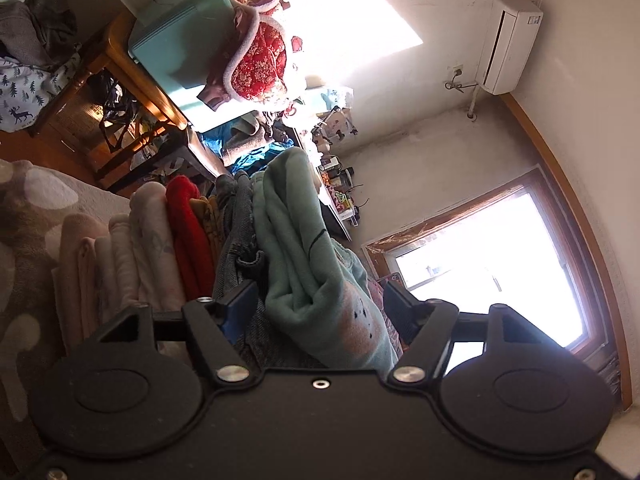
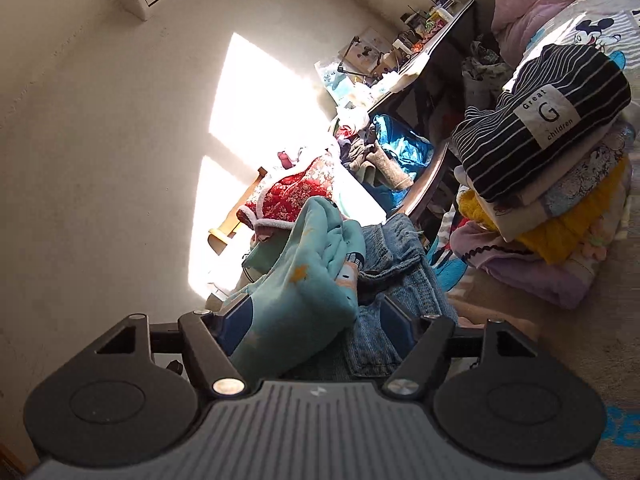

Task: Fold clothes
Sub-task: 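Carry the folded romper with both grippers onto the clothes stack, then release the romper on the stack and pull both grippers back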

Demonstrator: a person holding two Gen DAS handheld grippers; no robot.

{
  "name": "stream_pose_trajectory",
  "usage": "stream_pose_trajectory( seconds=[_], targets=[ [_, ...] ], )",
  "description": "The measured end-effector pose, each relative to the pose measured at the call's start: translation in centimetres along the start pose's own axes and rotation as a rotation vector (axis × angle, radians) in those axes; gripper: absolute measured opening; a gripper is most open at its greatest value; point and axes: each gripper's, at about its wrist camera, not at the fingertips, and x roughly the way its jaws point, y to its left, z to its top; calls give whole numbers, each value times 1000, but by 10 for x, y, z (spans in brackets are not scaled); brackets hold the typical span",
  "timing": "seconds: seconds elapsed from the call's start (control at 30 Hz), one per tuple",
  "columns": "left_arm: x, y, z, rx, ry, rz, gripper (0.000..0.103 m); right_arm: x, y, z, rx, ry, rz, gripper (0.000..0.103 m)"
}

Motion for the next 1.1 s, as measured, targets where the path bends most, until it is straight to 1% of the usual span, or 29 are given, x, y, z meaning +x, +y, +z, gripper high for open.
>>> stream_pose_trajectory(
  seconds=[0.03, 0.1, 0.13, 0.2, 0.23, 0.27, 0.33, 0.4, 0.43, 0.5, 0.57, 0.7, 0.8, 0.93, 1.03, 1.1],
  targets=[
    [-5, -2, -2, 14, -1, 3, 75, -7, 2, -1, -23, 3, -11, 72],
    [-18, -8, -9, 67, 14, 28, 82, -23, 8, -5, -69, 12, -49, 77],
    [-23, -12, -15, 102, 23, 54, 85, -32, 11, -7, -96, 17, -73, 81],
    [-31, -19, -28, 180, 46, 109, 99, -49, 18, -14, -159, 19, -133, 90],
    [-34, -22, -36, 223, 61, 138, 102, -58, 22, -18, -190, 17, -157, 97],
    [-37, -26, -43, 266, 75, 166, 103, -68, 24, -22, -218, 17, -166, 101],
    [-43, -34, -62, 383, 121, 204, 103, -86, 26, -32, -253, 16, -191, 103],
    [-51, -47, -81, 508, 139, 257, 103, -100, 32, -42, -299, 25, -251, 103],
    [-56, -55, -93, 590, 139, 301, 103, -107, 35, -47, -322, 30, -282, 103],
    [-63, -67, -115, 720, 136, 368, 103, -121, 41, -58, -361, 40, -333, 103],
    [-71, -77, -131, 823, 138, 413, 103, -133, 47, -68, -389, 53, -375, 103],
    [-91, -91, -151, 945, 140, 424, 103, -150, 57, -84, -455, 73, -460, 103],
    [-112, -109, -159, 999, 61, 444, 103, -163, 59, -90, -457, 68, -490, 103],
    [-130, -135, -162, 1046, -28, 483, 103, -173, 71, -93, -459, 59, -497, 103],
    [-140, -149, -160, 1066, -64, 499, 103, -179, 87, -96, -505, 40, -491, 103],
    [-142, -154, -158, 1058, -56, 499, 103, -181, 96, -96, -521, 30, -481, 103]
  ],
)
